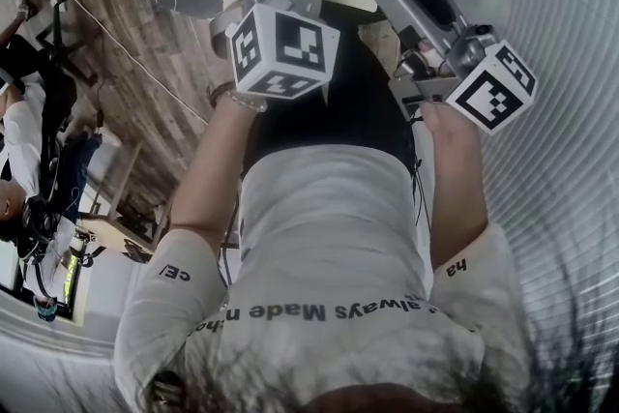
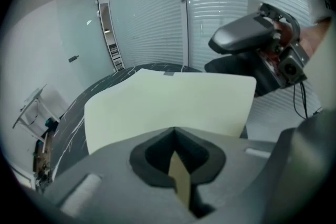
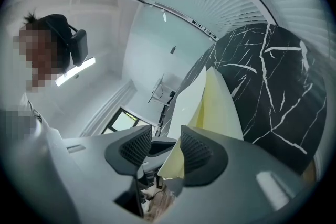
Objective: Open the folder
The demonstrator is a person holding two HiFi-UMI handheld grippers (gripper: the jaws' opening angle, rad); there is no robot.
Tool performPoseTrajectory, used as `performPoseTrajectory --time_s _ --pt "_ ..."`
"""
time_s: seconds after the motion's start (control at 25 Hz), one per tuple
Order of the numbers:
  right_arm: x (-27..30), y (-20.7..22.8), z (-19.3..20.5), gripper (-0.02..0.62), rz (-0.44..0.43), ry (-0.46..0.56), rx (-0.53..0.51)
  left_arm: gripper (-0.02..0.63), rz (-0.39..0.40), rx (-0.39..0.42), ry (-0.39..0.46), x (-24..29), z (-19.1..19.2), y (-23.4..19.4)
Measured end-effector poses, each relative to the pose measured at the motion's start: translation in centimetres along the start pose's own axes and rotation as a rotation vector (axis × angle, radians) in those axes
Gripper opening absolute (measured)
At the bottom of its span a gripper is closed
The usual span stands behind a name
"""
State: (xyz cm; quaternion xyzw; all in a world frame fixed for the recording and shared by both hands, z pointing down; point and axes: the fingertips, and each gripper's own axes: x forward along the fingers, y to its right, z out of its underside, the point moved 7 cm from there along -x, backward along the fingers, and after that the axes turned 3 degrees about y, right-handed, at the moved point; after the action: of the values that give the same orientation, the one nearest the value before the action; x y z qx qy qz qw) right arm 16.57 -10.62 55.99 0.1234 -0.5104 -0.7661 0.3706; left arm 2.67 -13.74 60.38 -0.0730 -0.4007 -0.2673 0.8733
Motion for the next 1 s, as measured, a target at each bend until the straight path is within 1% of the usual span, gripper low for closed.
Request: performPoseTrajectory --time_s 0.16,0.24,0.36,0.6,0.84,1.0 --pt "-0.3 -1.3 -0.2 0.172 0.02 -0.009 0.015 0.0 -0.002 -0.016 0.011 -1.4 -0.7 -0.8" --pt "-0.5 -1.7 -0.4 0.173 0.028 -0.003 0.029 0.001 0.001 -0.037 0.024 -2.1 -1.1 -1.2" --pt "-1.1 -2.2 -1.0 0.173 0.021 0.006 0.042 0.002 -0.001 -0.064 0.042 -3.3 -2.0 -1.5" --pt "-0.8 -4.3 -1.7 0.172 -0.095 -0.01 0.074 0.002 -0.025 -0.098 0.057 -6.1 -2.8 -2.5" --pt "0.6 -7.7 -1.6 0.17 -0.184 -0.044 0.041 0.002 -0.055 -0.089 0.058 -9.1 -3.7 -4.1" --pt "2.1 -10.2 -1.3 0.169 -0.245 -0.069 0.017 0.002 -0.077 -0.094 0.076 -11.8 -4.4 -5.0"
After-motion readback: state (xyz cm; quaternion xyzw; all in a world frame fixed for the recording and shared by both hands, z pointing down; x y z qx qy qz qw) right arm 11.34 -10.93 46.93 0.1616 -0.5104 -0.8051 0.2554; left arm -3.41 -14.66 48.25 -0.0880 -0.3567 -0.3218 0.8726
